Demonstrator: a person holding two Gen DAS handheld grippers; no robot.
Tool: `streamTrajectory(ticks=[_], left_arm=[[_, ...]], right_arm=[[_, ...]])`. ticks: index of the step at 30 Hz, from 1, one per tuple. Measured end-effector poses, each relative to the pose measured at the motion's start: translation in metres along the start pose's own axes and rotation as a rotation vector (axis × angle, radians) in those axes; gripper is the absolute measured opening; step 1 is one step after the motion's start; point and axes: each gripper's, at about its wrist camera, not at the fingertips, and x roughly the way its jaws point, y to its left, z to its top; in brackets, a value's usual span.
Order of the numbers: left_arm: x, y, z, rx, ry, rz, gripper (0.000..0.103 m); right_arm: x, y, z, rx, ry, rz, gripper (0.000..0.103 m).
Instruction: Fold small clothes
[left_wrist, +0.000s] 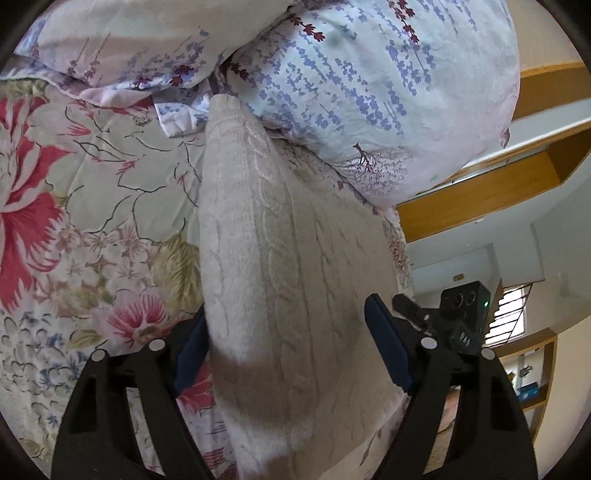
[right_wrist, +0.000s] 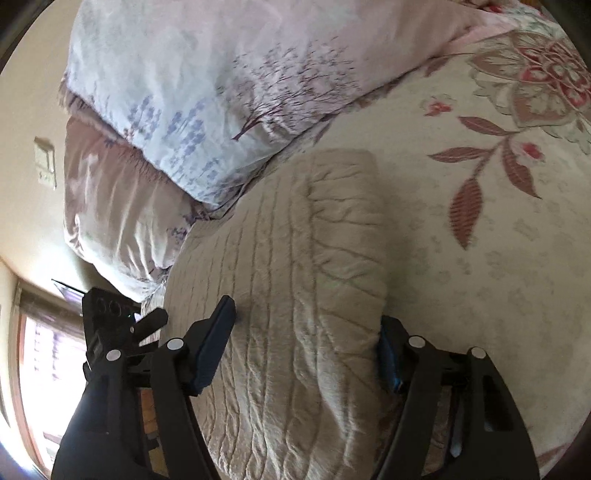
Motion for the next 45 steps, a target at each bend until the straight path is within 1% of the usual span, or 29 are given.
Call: streamTrajectory(ticks=[2, 3, 4, 5, 6, 7, 8, 11, 16, 21, 25, 27, 28, 29, 31, 32, 34, 36, 40, 41, 42, 43, 44, 45], left_arm=[[0.001, -0.001, 0.001, -0.005, -0.003, 0.004, 0.07], [0.002, -0.001, 0.001, -0.006, -0.006, 0.011, 0.067], [0.002, -0.002, -0.001, -0.01, -0.005, 0.011, 0.062], [0.002, -0.001, -0.002, -0.015, -0.003, 0.006, 0.057], [0.001, 0.001, -0.001, -0.018, -0.007, 0.003, 0.054], [-0.002, 0.002, -0.002, -0.023, -0.012, -0.004, 0.047], [-0.004, 0.003, -0.003, -0.021, -0.054, -0.01, 0.042], [-0.013, -0.001, -0.005, -0.007, -0.06, -0.038, 0.037], [-0.039, -0.006, -0.012, 0.035, -0.078, -0.049, 0.036], [-0.087, 0.003, -0.021, 0.044, -0.136, -0.046, 0.036], [-0.133, 0.025, -0.026, 0.027, -0.187, -0.04, 0.037], [-0.148, 0.044, -0.028, -0.003, -0.206, -0.02, 0.038], [-0.151, 0.056, -0.029, -0.019, -0.209, -0.001, 0.039], [-0.149, 0.064, -0.027, -0.036, -0.209, 0.02, 0.04], [-0.147, 0.089, -0.027, -0.087, -0.193, 0.089, 0.043], [-0.145, 0.103, -0.029, -0.127, -0.18, 0.064, 0.044], [-0.146, 0.115, -0.033, -0.158, -0.185, 0.005, 0.045], [-0.151, 0.112, -0.034, -0.131, -0.198, 0.018, 0.047], [-0.155, 0.103, -0.036, -0.074, -0.206, 0.077, 0.053], [-0.156, 0.103, -0.036, -0.066, -0.209, 0.088, 0.055], [-0.157, 0.102, -0.037, -0.058, -0.211, 0.1, 0.055], [-0.156, 0.101, -0.036, -0.051, -0.215, 0.116, 0.057], [-0.152, 0.099, -0.035, -0.049, -0.217, 0.128, 0.059], [-0.15, 0.098, -0.033, -0.047, -0.219, 0.141, 0.06]], right_arm=[[0.003, -0.003, -0.001, 0.01, 0.004, 0.026, 0.055], [0.004, -0.005, -0.002, 0.02, 0.009, 0.048, 0.051], [0.005, -0.007, -0.003, 0.032, 0.008, 0.073, 0.045], [0.004, -0.009, -0.004, 0.043, 0.0, 0.096, 0.041], [0.003, -0.009, -0.005, 0.048, -0.007, 0.106, 0.04], [0.002, -0.008, -0.006, 0.052, -0.016, 0.11, 0.039], [-0.001, -0.005, -0.007, 0.054, -0.027, 0.111, 0.037], [-0.011, 0.007, -0.012, 0.039, -0.061, 0.128, 0.035], [-0.019, 0.037, -0.021, -0.004, -0.077, 0.15, 0.033], [-0.006, 0.075, -0.028, -0.07, -0.076, 0.19, 0.032], [0.009, 0.108, -0.038, -0.149, -0.072, 0.214, 0.032], [0.028, 0.123, -0.045, -0.201, -0.055, 0.182, 0.032], [0.037, 0.125, -0.047, -0.21, -0.041, 0.16, 0.032], [0.052, 0.126, -0.049, -0.218, -0.015, 0.119, 0.03], [0.074, 0.123, -0.05, -0.226, 0.024, 0.007, 0.031], [0.079, 0.118, -0.049, -0.207, 0.038, 0.011, 0.034], [0.075, 0.11, -0.045, -0.15, 0.053, 0.048, 0.035], [0.063, 0.105, -0.04, -0.132, 0.025, 0.046, 0.036], [0.048, 0.099, -0.036, -0.116, -0.031, 0.047, 0.036], [0.048, 0.1, -0.036, -0.126, -0.031, 0.049, 0.035], [0.05, 0.102, -0.037, -0.146, -0.027, 0.039, 0.03], [0.053, 0.105, -0.038, -0.171, -0.033, 0.02, 0.019], [0.054, 0.11, -0.04, -0.206, -0.054, -0.022, 0.012], [0.056, 0.113, -0.041, -0.233, -0.07, -0.058, 0.011]])
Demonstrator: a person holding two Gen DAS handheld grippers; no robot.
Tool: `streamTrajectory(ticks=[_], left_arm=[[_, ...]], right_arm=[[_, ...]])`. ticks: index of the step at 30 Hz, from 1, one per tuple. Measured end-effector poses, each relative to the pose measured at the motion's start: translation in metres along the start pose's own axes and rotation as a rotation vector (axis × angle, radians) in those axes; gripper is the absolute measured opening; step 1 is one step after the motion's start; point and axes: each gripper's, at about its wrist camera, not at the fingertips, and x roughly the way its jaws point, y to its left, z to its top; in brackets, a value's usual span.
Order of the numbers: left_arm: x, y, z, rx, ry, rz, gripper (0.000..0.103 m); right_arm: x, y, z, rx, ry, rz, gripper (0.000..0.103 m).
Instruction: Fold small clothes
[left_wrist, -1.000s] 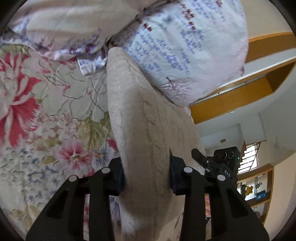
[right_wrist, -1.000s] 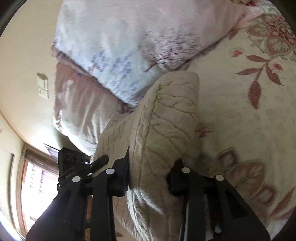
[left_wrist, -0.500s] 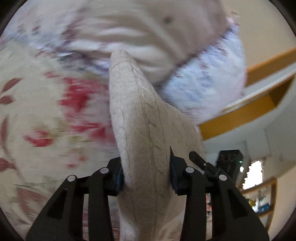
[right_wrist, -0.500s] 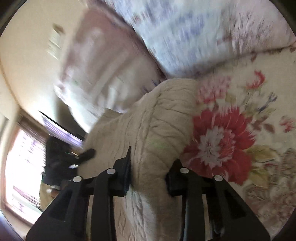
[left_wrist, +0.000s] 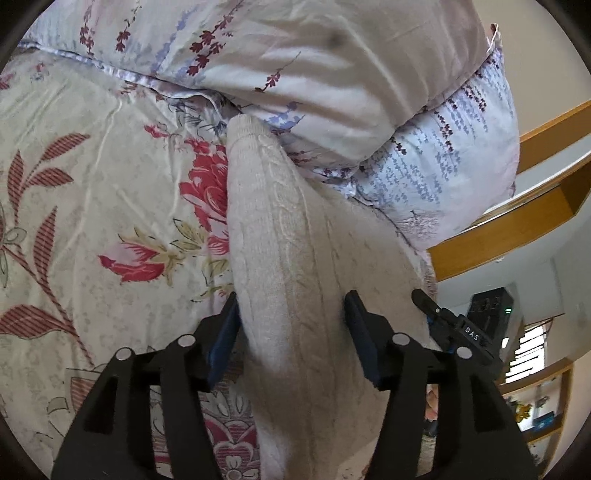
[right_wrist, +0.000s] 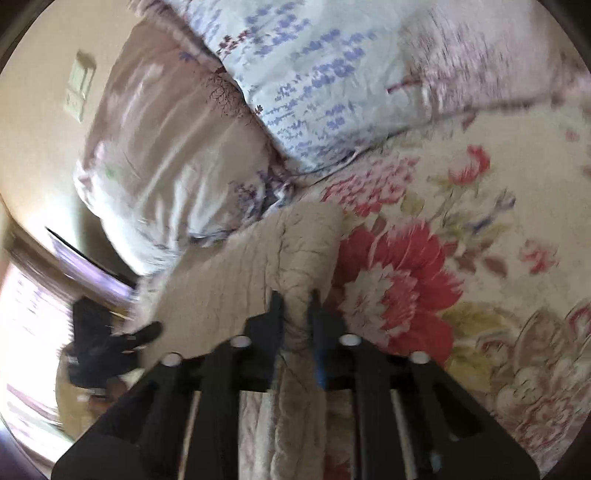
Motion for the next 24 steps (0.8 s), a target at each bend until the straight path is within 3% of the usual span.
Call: streamTrajectory(ticks=[2, 6, 8, 11, 14, 17, 19, 20, 24], left_arm=[[0.001, -0.003, 0.001, 0.02, -0.011, 0.034, 0.063], [-0.012, -0.016, -0.006, 0.089, -0.062, 0.086, 0.063], [-0.028, -0.028, -0.015, 0.155, -0.114, 0.112, 0.063], [-0.045, -0.041, -0.033, 0.232, -0.15, 0.123, 0.066], [-0.05, -0.048, -0.052, 0.294, -0.139, 0.156, 0.066], [-0.042, -0.049, -0.065, 0.34, -0.11, 0.229, 0.066], [-0.032, -0.046, -0.067, 0.35, -0.092, 0.282, 0.066], [-0.028, -0.043, -0.068, 0.349, -0.083, 0.304, 0.067], [-0.024, -0.034, -0.07, 0.33, -0.076, 0.299, 0.069]], right_arm=[[0.006, 0.0, 0.003, -0.011, -0.011, -0.065, 0.01], [0.009, -0.003, 0.004, -0.012, 0.02, -0.102, 0.011], [-0.005, 0.003, -0.002, -0.046, 0.002, -0.126, 0.017], [-0.029, 0.018, -0.015, -0.101, -0.038, -0.074, 0.026], [-0.042, 0.036, -0.03, -0.176, -0.03, 0.001, 0.043], [-0.034, 0.05, -0.042, -0.231, 0.04, 0.039, 0.047], [-0.021, 0.05, -0.046, -0.245, 0.081, -0.019, 0.054], [-0.01, 0.046, -0.047, -0.239, 0.106, -0.088, 0.054], [-0.013, 0.044, -0.05, -0.219, 0.084, -0.111, 0.054]])
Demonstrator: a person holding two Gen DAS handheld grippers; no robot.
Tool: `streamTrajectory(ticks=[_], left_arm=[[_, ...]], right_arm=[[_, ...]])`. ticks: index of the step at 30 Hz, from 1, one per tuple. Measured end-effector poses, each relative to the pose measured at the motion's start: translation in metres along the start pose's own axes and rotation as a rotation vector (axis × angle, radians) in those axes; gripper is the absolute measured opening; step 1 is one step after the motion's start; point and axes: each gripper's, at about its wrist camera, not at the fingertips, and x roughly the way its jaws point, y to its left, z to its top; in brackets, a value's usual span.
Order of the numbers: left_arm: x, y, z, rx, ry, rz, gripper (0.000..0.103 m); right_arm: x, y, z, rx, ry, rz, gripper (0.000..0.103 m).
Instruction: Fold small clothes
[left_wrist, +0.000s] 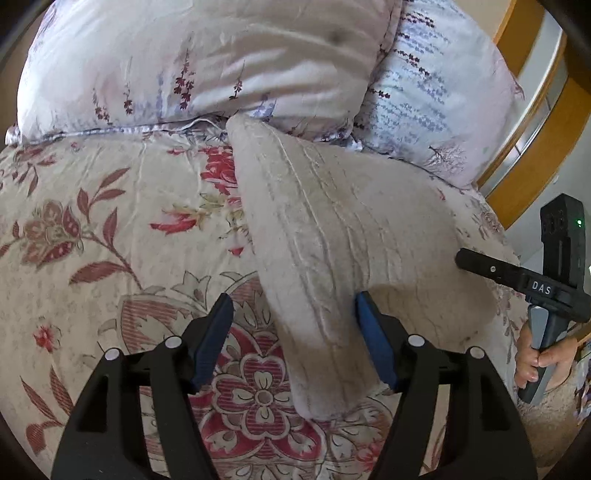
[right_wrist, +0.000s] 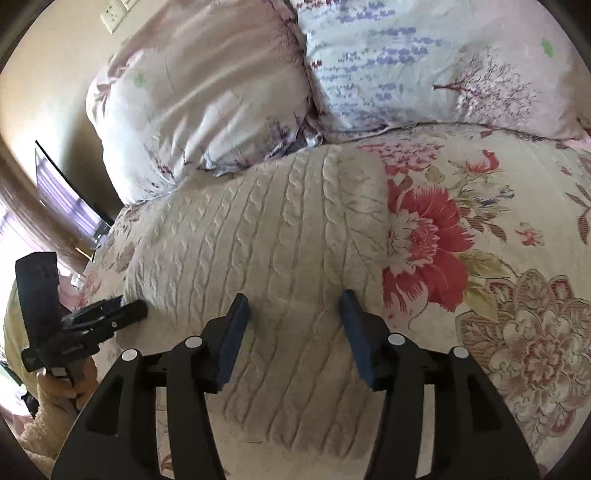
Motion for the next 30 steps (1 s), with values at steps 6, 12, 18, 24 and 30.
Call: streamTrajectory(ticks=[6, 12, 18, 24, 30], left_arm=[[-0.03, -0.007, -0.018, 0.038, -0.108, -0.009, 0.084], [-0.049, -0.023, -0.043, 0.084, -0.179, 0.096, 0.101], [-0.041, -0.028, -0.053, 0.049, -0.135, 0.122, 0.101], [-0.026, -0.038, -0.064, 0.057, -0.062, 0.18, 0.101], [-0.015, -0.045, -0.066, 0.076, -0.018, 0.243, 0.101]], right_arm=[[-0.04, 0.01, -0.016, -0.062, -0.146, -0.095, 0.082], [-0.064, 0.025, -0.04, -0.115, -0.266, -0.164, 0.102], [-0.059, 0.038, -0.061, -0.116, -0.223, -0.255, 0.102], [-0.04, 0.032, -0.076, -0.038, -0.121, -0.217, 0.102], [-0.022, 0.039, -0.084, -0.056, -0.067, -0.262, 0.102]])
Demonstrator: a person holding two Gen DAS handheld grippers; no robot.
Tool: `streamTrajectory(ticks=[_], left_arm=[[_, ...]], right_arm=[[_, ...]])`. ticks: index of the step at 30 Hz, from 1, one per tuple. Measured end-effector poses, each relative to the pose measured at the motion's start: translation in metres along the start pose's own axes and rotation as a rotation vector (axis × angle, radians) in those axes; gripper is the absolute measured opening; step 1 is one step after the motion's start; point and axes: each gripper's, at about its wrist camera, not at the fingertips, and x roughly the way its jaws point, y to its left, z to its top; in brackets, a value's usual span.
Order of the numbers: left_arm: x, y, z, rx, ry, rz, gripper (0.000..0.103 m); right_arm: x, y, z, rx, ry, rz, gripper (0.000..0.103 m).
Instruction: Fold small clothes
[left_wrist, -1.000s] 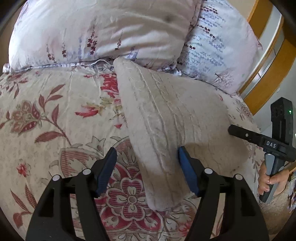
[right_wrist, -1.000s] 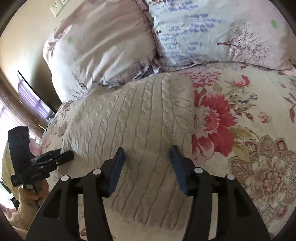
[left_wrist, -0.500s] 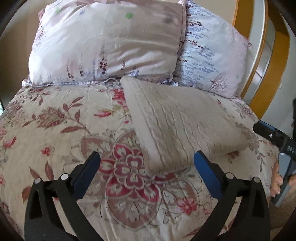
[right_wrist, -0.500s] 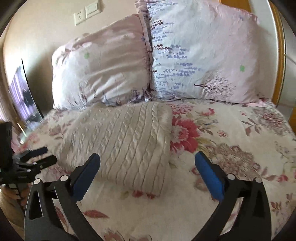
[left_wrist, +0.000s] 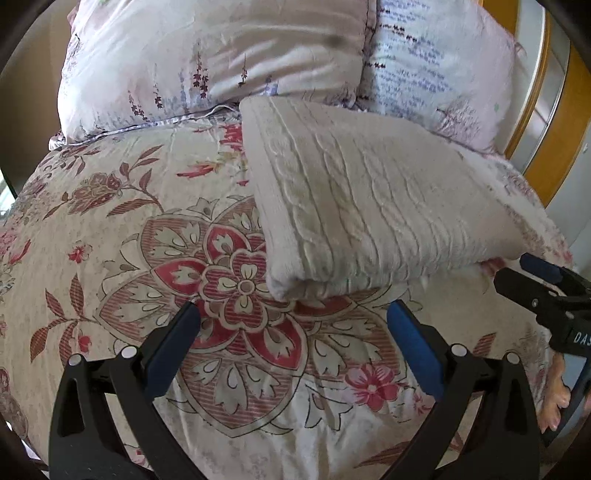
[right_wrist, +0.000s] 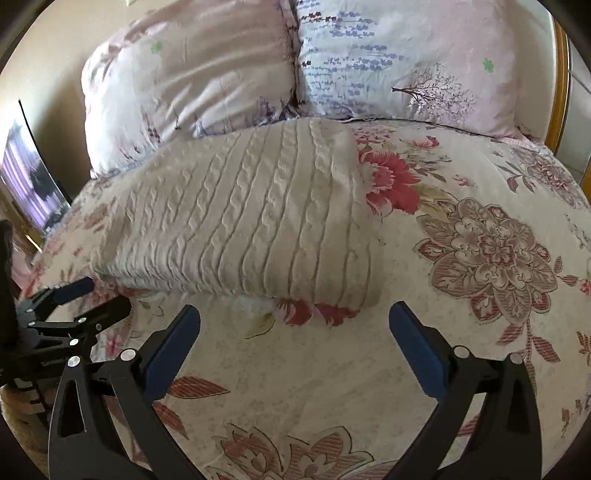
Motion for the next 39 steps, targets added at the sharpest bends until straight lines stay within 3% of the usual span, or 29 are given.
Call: streamTrajectory(ticks=[7, 17, 39], left_arm=[[0.006, -0.012, 0.001, 0.059, 0.041, 0.076, 0.101], [0.007, -0.012, 0.002, 0.058, 0.043, 0.076, 0.101], [0.007, -0.012, 0.002, 0.058, 0.043, 0.076, 0.101]], right_arm=[[0.012, 0.006, -0.005, -0.034, 0.048, -0.061, 0.102], [0.017, 0.013, -0.007, -0.079, 0.079, -0.117, 0.102], [0.017, 0.011, -0.009, -0.074, 0.078, -0.114, 0.102]])
